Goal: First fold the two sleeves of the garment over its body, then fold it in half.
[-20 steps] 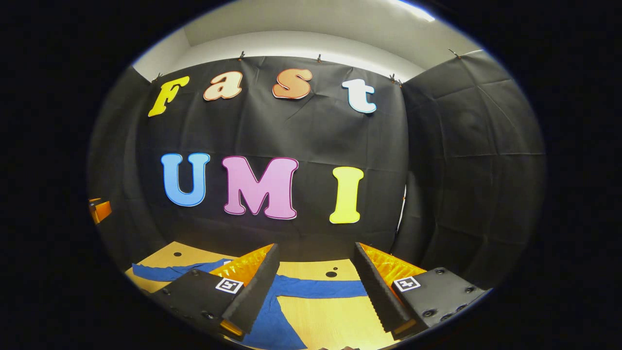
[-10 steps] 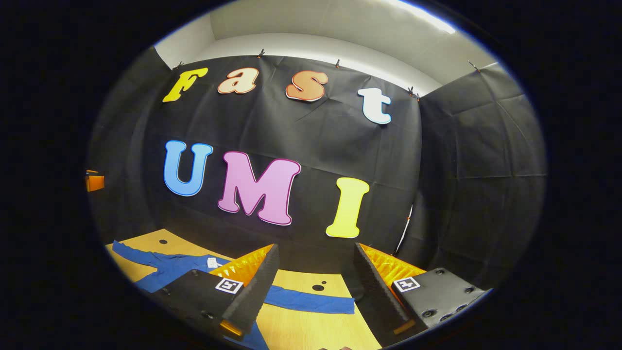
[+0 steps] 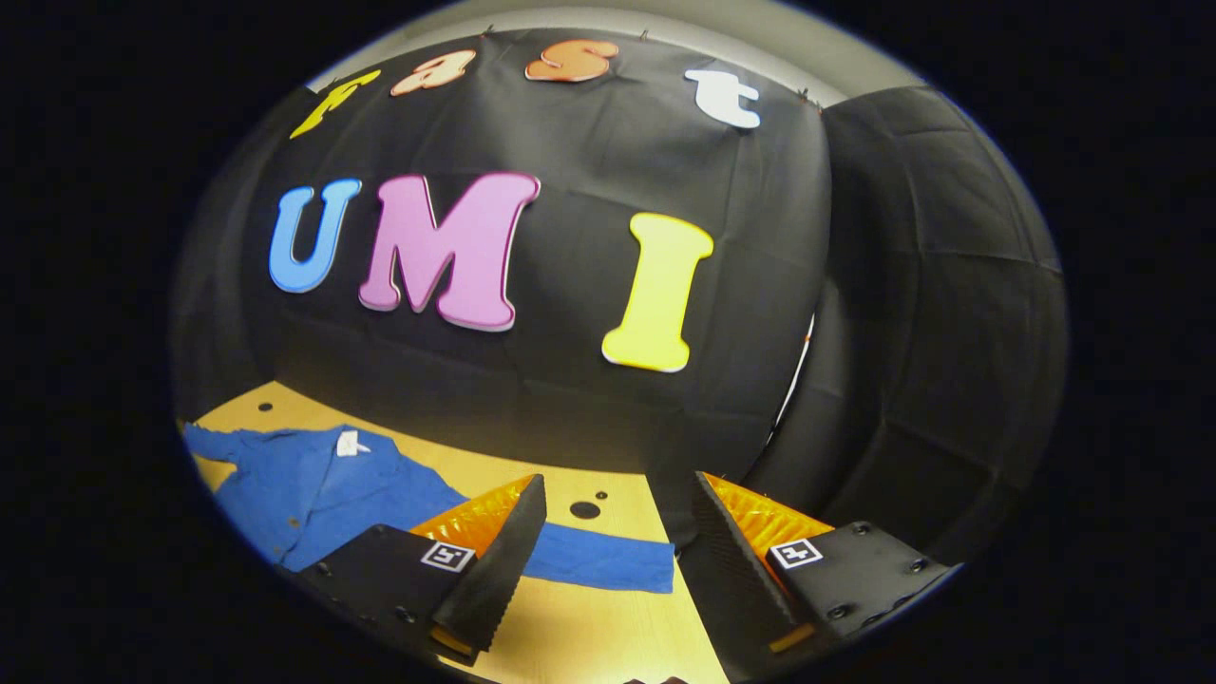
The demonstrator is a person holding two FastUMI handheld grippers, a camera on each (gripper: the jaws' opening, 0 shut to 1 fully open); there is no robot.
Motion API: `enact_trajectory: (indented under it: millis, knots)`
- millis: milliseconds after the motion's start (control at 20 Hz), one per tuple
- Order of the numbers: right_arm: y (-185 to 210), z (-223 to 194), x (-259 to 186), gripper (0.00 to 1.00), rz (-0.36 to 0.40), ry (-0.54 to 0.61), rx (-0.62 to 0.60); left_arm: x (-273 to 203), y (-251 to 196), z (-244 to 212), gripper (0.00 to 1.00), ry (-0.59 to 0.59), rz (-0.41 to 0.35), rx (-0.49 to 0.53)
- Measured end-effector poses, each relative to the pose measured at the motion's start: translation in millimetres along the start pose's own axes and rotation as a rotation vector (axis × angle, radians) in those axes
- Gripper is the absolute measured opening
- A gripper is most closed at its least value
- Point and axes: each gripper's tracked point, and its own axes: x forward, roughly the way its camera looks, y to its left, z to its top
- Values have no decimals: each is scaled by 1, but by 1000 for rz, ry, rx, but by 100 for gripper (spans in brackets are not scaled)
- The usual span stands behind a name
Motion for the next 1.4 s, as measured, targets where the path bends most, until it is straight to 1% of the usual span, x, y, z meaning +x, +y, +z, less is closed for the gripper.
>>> enact_trajectory:
  millis: [50,100,150,250,350,500,550,600,800,1000,1100,1300,1400]
  knots:
    - [-4,-26,20,97,-1,49,-2,4,-7,-4,83,12,2,-3]
    - [-6,-53,38,97,5,110,24,8,-15,-11,83,32,3,-12]
    - [-8,-79,47,99,6,185,77,12,-25,-15,83,53,-1,-24]
    - [-21,-125,69,100,-26,321,164,19,-43,-17,83,71,-4,-47]
    - [-38,-158,91,100,-71,376,202,24,-54,-14,83,57,1,-42]
    - [-49,-206,106,100,-95,473,301,30,-67,-14,83,57,3,-5]
    - [-51,-218,110,94,-105,501,334,32,-72,-14,83,61,2,4]
    - [-53,-229,112,100,-118,523,359,35,-76,-16,83,66,-2,11]
    - [-52,-247,116,98,-109,560,398,43,-91,-19,83,82,-9,20]
    - [-55,-249,124,98,-129,545,412,49,-100,-17,83,81,-18,38]
    - [-54,-257,128,98,-134,567,433,50,-103,-15,83,77,-21,45]
    - [-52,-261,138,98,-148,564,361,49,-107,-21,83,91,-23,52]
    - [-47,-262,139,97,-132,569,315,49,-106,-23,83,97,-22,51]
